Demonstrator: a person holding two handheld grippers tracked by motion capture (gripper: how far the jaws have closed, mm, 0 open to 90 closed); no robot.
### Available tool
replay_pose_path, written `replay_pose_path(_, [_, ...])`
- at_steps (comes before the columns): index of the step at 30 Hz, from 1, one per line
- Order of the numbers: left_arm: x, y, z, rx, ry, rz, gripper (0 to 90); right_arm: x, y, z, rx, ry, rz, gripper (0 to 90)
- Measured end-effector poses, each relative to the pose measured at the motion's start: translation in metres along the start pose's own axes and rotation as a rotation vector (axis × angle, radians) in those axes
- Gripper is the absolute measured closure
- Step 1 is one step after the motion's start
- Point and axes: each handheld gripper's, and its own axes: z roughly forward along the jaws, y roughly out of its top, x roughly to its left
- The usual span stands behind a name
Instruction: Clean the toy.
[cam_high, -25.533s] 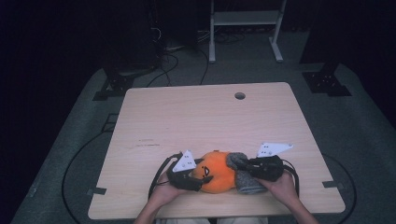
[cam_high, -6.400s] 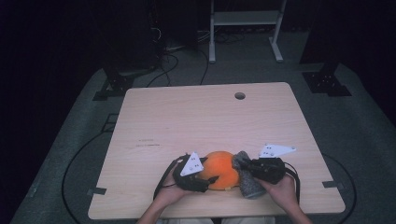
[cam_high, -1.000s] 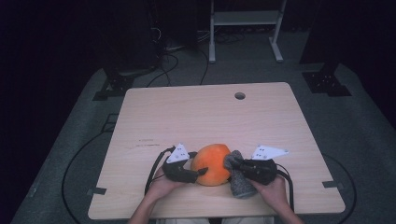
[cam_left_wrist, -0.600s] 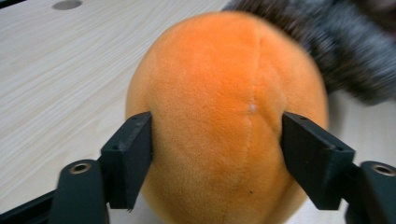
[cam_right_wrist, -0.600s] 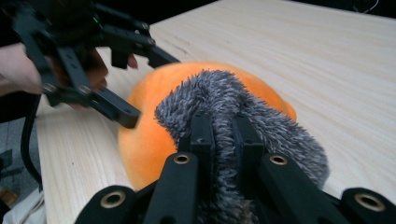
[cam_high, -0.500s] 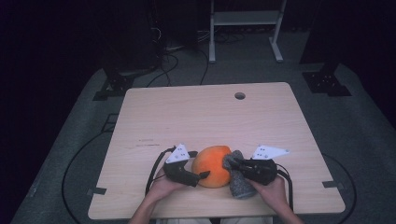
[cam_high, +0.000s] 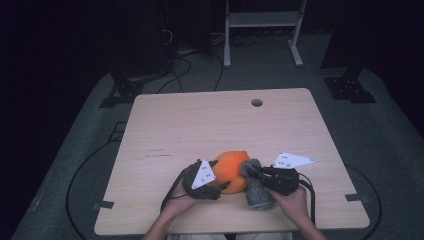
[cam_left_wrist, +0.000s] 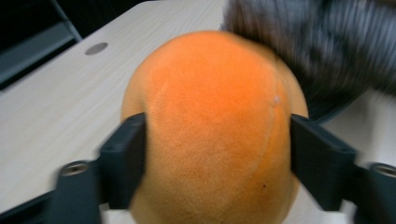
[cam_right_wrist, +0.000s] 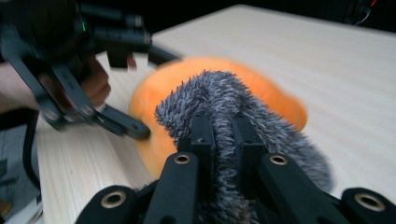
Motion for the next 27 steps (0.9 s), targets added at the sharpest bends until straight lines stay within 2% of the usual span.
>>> replay_pose_path(1, [0.011, 0.000, -0.002, -0.041, -0.041, -0.142, 14.2, 0.003, -0.005, 0.008, 0.038, 0.016, -0.013, 81.0])
replay_pose_path(2, [0.011, 0.000, -0.002, -0.041, -0.041, -0.142, 14.1, 0.004, -0.006, 0.010, 0.036, 0.021, -0.017, 81.0])
replay_pose_path(3, [0.018, -0.003, -0.002, -0.030, -0.044, -0.206, 18.6, 0.006, -0.006, 0.011, 0.036, 0.022, -0.021, 80.9])
replay_pose_path(4, [0.018, -0.005, 0.000, -0.006, -0.028, -0.209, 22.7, 0.006, -0.006, 0.012, 0.038, 0.015, -0.032, 81.0])
replay_pose_path(6, [0.019, -0.006, 0.000, 0.003, -0.026, -0.214, 24.6, 0.005, -0.006, 0.012, 0.048, 0.001, -0.034, 81.0])
replay_pose_path(8, [0.018, -0.008, 0.000, 0.000, -0.023, -0.205, 27.8, -0.008, -0.014, 0.013, 0.071, -0.020, 0.021, 81.1])
replay_pose_path(9, [0.018, -0.009, -0.001, 0.009, -0.017, -0.203, 27.8, -0.008, -0.014, 0.013, 0.071, -0.020, 0.021, 81.1])
replay_pose_path(10, [0.018, -0.010, -0.001, 0.006, -0.016, -0.205, 28.4, -0.017, -0.019, 0.013, 0.102, -0.047, 0.066, 81.0])
replay_pose_path(13, [0.017, -0.012, -0.003, 0.011, -0.021, -0.178, 29.7, -0.022, -0.021, 0.012, 0.122, -0.065, 0.088, 81.0])
replay_pose_path(14, [0.016, -0.012, -0.003, 0.012, -0.023, -0.164, 30.5, -0.022, -0.019, 0.010, 0.101, -0.061, 0.093, 81.0])
replay_pose_path(15, [0.013, -0.012, -0.003, 0.010, -0.027, -0.134, 31.4, -0.020, -0.015, 0.006, 0.039, -0.023, 0.095, 81.0])
replay_pose_path(16, [0.010, -0.012, -0.003, 0.011, -0.027, -0.108, 31.9, -0.017, -0.012, 0.004, 0.009, -0.007, 0.084, 81.0])
replay_pose_path(17, [0.009, -0.011, -0.003, 0.015, -0.026, -0.084, 32.2, -0.014, -0.010, 0.003, -0.010, 0.001, 0.068, 81.0])
replay_pose_path(18, [0.009, -0.011, -0.003, 0.015, -0.026, -0.084, 32.4, -0.012, -0.009, 0.003, -0.019, 0.011, 0.053, 80.9])
replay_pose_path(20, [0.008, -0.011, -0.003, 0.014, -0.025, -0.070, 32.6, -0.011, -0.009, 0.004, -0.011, 0.012, 0.043, 80.9])
replay_pose_path(21, [0.008, -0.012, -0.004, 0.005, -0.032, -0.068, 32.6, -0.013, -0.013, 0.008, 0.020, -0.010, 0.038, 81.0])
replay_pose_path(23, [0.007, -0.012, -0.004, 0.001, -0.034, -0.062, 32.5, -0.021, -0.018, 0.011, 0.045, -0.035, 0.078, 81.0])
replay_pose_path(24, [0.007, -0.012, -0.004, 0.001, -0.034, -0.062, 32.5, -0.021, -0.018, 0.011, 0.045, -0.035, 0.078, 81.0])
replay_pose_path(26, [0.007, -0.012, -0.005, -0.006, -0.038, -0.049, 32.5, -0.029, -0.022, 0.012, 0.100, -0.092, 0.096, 81.0])
replay_pose_path(27, [0.006, -0.012, -0.005, -0.009, -0.037, -0.047, 32.5, -0.032, -0.023, 0.012, 0.102, -0.085, 0.119, 81.0])
